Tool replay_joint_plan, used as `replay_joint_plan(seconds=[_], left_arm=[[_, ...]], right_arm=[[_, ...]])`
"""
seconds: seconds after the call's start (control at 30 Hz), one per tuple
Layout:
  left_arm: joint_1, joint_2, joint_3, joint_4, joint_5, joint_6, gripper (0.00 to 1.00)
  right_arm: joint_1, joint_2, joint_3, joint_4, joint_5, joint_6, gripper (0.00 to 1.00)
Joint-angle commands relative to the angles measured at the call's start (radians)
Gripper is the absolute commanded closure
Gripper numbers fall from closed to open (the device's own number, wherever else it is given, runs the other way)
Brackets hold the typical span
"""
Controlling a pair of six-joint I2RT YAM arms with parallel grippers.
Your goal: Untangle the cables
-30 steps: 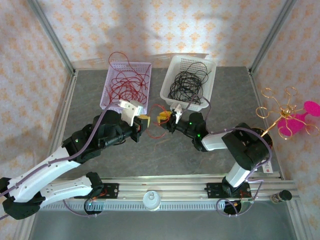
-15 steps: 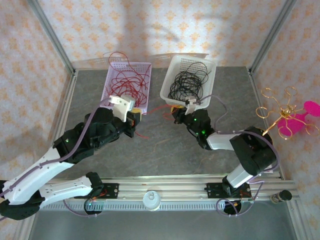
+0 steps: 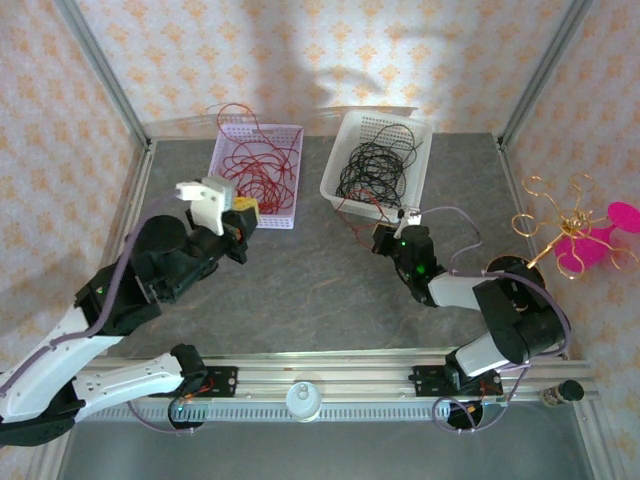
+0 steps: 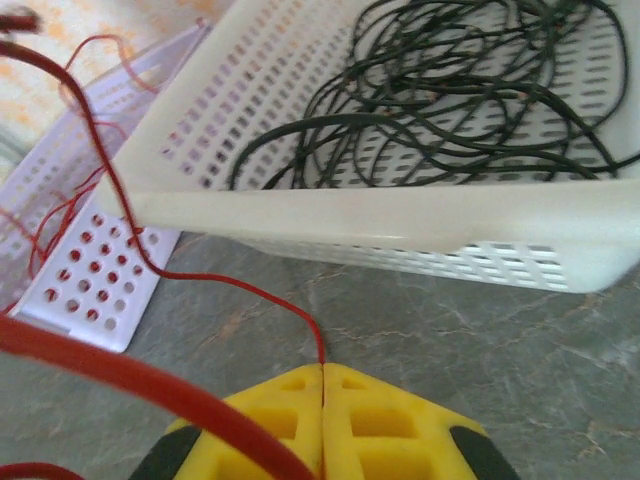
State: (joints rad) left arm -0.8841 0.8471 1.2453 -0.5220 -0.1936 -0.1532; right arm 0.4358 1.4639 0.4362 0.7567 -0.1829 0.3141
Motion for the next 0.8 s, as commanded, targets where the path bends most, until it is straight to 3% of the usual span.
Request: replay_joint_plan(seconds=[0.0,0.07,0.13,0.23,0.33,0.47,0.63,0.7,0.77], left_arm=[[-0.008,0.052,-0.109,0.077,0.060,-0.007,0.78],[-0.006,0.088,-0.149,0.124,0.097,-0.001,0.69],[0.005,0.127,-0.177,0.166,0.111,0.008,0.52],[0.080,0.180,-0.225,0.268,0.217,0.019,0.32],[0.164,0.230,-0.256,0.385,0.368,0.007,0.23],[0.183,0.295,-0.254,0.473,0.438,0.042,0.16],[0.209,0.347,-0.253,0.505,0.459,0.061,0.15],[0.212,0.355,-0.254,0.501,0.461,0.070,0.24],[0.214,0.347,-0.265,0.505,0.463,0.076,0.42]], right_arm=[[0.007,-0.086,0.032,-0.046,-0.087,-0.092,1.00],[0.007,-0.145,0.047,-0.096,-0.138,-0.122,1.00],[0.007,-0.206,0.060,-0.143,-0.190,-0.133,1.00],[0.013,-0.292,0.069,-0.193,-0.277,-0.133,1.00],[0.027,-0.363,0.093,-0.263,-0.341,-0.137,1.00],[0.066,-0.410,0.139,-0.371,-0.382,-0.164,1.00],[0.098,-0.449,0.189,-0.463,-0.420,-0.182,1.00],[0.102,-0.465,0.202,-0.487,-0.422,-0.189,1.00],[0.105,-0.480,0.215,-0.512,-0.411,-0.199,1.00]])
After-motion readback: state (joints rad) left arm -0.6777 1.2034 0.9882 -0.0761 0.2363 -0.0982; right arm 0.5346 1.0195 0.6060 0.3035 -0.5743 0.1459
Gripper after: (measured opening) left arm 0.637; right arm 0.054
